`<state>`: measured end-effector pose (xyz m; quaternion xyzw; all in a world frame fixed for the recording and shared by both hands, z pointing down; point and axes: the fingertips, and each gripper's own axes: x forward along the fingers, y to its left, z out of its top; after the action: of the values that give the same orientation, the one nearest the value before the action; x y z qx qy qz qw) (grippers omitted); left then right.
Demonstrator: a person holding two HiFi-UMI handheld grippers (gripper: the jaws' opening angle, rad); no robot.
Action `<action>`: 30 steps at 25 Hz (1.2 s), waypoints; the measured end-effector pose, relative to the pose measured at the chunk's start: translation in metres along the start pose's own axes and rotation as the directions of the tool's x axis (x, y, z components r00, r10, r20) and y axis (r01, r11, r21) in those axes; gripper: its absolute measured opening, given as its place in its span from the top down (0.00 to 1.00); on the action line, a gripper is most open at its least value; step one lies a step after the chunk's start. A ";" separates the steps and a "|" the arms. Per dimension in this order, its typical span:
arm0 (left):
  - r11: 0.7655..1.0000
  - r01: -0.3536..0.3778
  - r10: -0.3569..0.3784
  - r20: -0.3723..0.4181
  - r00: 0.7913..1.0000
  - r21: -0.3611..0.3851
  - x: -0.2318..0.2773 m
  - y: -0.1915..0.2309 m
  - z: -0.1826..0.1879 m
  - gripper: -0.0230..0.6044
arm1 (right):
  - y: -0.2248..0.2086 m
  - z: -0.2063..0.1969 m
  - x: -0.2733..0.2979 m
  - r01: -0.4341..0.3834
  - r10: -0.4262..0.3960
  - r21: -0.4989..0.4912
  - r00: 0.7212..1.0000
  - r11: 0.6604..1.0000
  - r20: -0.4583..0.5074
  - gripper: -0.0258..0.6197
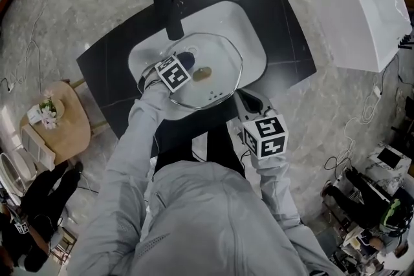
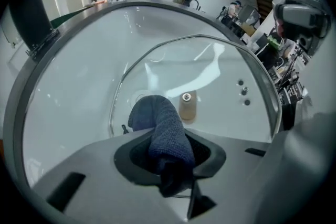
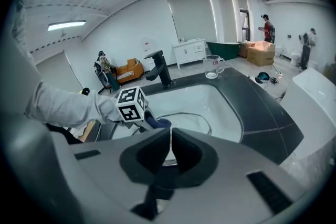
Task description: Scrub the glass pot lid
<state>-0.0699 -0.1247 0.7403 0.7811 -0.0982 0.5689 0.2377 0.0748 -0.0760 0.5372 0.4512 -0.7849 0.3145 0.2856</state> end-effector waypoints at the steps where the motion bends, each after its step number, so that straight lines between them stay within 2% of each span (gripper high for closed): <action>1: 1.000 0.020 -0.020 -0.007 1.000 0.003 -0.002 -0.007 -0.001 0.78 | 0.000 0.001 -0.001 -0.003 0.003 -0.004 1.000 1.000 0.004 0.91; 7: 0.991 0.130 -0.130 0.002 0.992 0.023 -0.014 -0.051 -0.001 0.78 | -0.002 0.006 -0.008 -0.014 0.014 -0.025 1.000 1.000 0.018 0.91; 13: 0.982 0.173 -0.175 0.022 0.984 0.077 -0.038 -0.084 0.002 0.78 | 0.001 0.010 -0.012 -0.035 0.036 -0.052 0.999 0.998 0.024 0.91; 19: 0.952 0.290 -0.299 0.084 0.951 0.100 -0.060 -0.120 0.013 0.78 | 0.010 0.017 -0.012 -0.063 0.066 -0.074 0.997 0.995 0.029 0.91; 24: 0.928 0.357 -0.365 0.071 0.928 0.111 -0.067 -0.132 0.013 0.78 | 0.016 0.022 -0.010 -0.082 0.085 -0.085 0.996 0.993 0.027 0.91; 30: 0.910 0.411 -0.413 0.030 0.910 0.053 -0.066 -0.124 0.001 0.78 | 0.013 0.026 -0.007 -0.082 0.085 -0.089 0.996 0.993 0.020 0.91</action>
<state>-0.0387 -0.0253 0.6459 0.8008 0.0768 0.4921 0.3327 0.0621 -0.0865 0.5122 0.4087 -0.8194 0.2860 0.2823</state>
